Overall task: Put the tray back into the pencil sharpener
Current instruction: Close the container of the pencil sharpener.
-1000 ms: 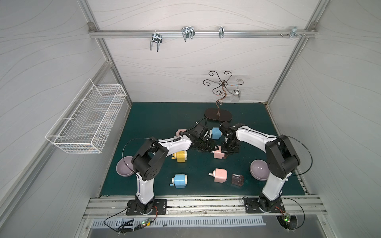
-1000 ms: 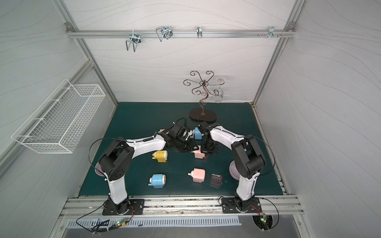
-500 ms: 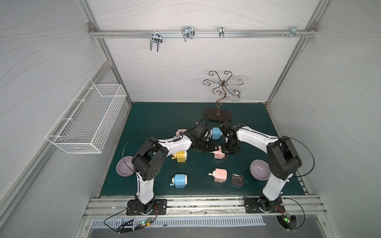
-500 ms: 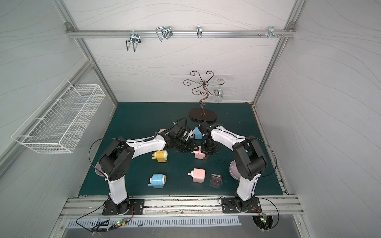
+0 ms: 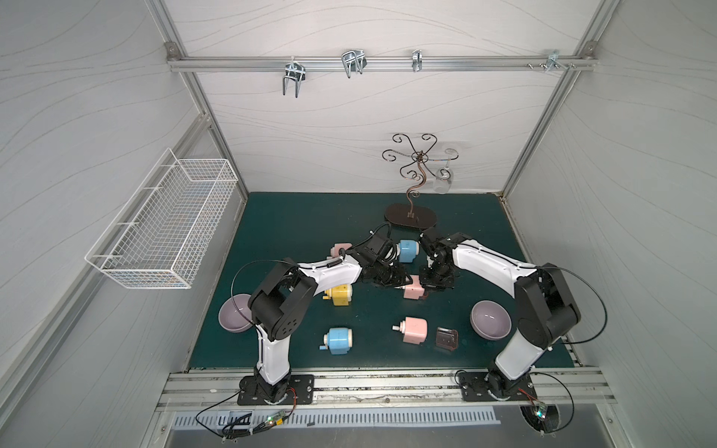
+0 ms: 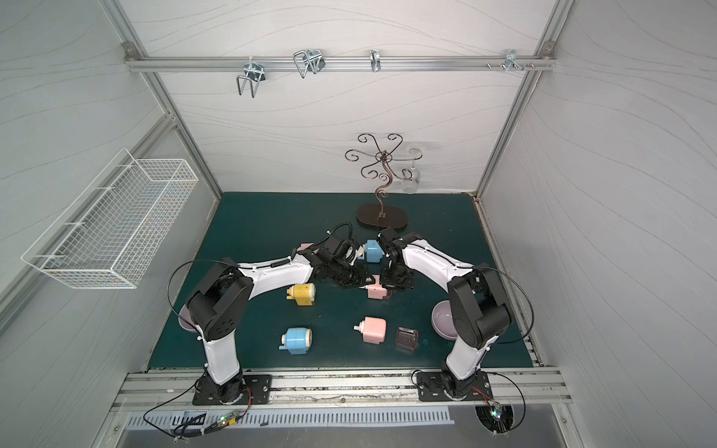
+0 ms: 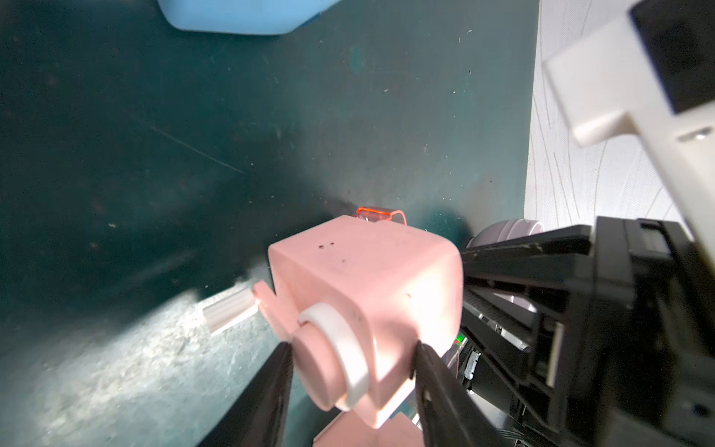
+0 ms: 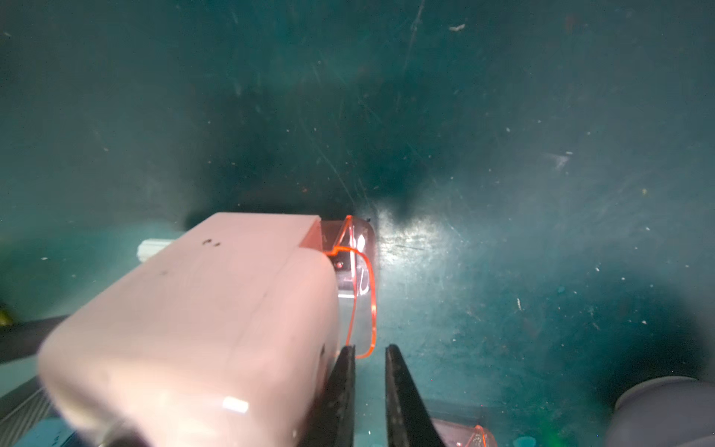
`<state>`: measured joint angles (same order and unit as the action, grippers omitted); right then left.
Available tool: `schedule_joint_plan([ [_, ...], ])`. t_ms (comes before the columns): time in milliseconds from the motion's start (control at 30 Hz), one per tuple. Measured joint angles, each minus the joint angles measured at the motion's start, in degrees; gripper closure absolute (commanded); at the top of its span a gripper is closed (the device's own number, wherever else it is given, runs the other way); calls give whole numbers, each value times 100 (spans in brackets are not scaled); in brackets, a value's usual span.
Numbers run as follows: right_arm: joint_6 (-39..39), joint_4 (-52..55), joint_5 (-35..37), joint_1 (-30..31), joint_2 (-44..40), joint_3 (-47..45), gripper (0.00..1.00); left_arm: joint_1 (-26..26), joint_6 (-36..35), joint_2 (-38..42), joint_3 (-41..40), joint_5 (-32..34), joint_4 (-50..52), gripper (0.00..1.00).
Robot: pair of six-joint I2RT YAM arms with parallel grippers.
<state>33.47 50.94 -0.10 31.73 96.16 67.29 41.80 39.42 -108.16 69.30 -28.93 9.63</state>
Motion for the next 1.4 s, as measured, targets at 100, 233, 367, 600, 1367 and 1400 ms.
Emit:
schedule_joint_plan([
  [100,-13,-4,-42,-118,-236,-114,80,0,0,0,0,0,2,46],
  [233,-55,-4,-155,-402,-590,-302,81,2,0,0,2,0,7,46],
  [367,-101,-83,-400,-863,-898,-579,99,22,0,-2,2,4,13,47],
  [600,-188,-492,-1220,-1690,-953,-1113,100,44,0,-11,48,42,79,46],
  [1367,74,-1790,-2463,-1722,85,-1412,100,120,0,-122,195,74,96,46],
  [1400,81,-1814,-2465,-1703,90,-1412,100,120,0,-122,195,74,96,47],
])
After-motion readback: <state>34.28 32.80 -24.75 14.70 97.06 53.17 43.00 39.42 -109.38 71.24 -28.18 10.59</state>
